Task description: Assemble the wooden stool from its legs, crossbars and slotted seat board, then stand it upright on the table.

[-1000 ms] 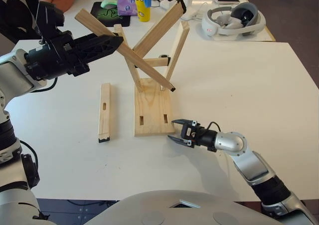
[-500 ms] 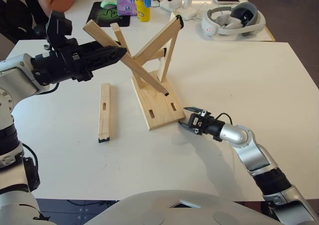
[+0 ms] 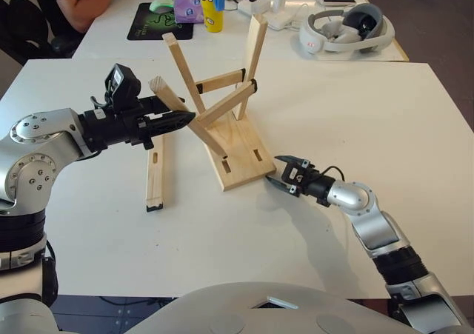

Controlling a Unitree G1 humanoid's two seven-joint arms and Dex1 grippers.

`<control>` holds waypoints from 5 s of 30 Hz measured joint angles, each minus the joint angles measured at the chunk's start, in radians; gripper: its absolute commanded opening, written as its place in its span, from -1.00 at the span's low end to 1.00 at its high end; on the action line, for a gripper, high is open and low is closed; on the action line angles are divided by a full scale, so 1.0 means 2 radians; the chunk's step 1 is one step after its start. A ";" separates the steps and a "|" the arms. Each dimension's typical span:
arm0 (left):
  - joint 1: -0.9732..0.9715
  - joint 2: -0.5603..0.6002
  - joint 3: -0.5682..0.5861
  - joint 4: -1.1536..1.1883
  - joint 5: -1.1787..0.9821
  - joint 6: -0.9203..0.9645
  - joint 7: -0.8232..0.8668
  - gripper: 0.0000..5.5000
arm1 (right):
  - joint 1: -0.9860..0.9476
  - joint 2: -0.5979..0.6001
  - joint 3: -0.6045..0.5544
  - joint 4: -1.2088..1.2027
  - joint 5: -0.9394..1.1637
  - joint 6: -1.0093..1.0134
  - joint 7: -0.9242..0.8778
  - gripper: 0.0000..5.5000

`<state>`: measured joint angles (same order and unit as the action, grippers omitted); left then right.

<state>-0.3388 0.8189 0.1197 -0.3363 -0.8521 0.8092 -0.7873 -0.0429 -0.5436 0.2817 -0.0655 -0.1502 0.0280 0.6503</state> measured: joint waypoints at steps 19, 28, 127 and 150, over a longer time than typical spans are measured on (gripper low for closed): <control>-0.015 -0.002 -0.023 0.006 0.036 0.007 -0.043 -0.26 | -0.002 0.010 0.001 0.005 -0.010 0.009 -0.006 0.05; -0.026 0.003 -0.023 0.019 0.044 0.012 -0.057 -0.26 | 0.001 0.015 0.001 0.005 -0.015 0.012 -0.016 0.05; -0.009 -0.041 0.025 0.023 0.006 -0.019 -0.072 0.35 | -0.009 0.138 -0.057 -0.046 0.202 0.155 0.010 -0.38; -0.166 -0.110 0.056 -0.004 -0.138 0.031 0.082 -0.83 | -0.020 0.178 -0.016 0.062 0.155 0.102 -0.053 -1.00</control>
<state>-0.6706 0.5981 0.2308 -0.3439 -1.1284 0.8717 -0.6233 -0.0829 -0.1884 0.2506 0.0585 0.1594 0.2314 0.5443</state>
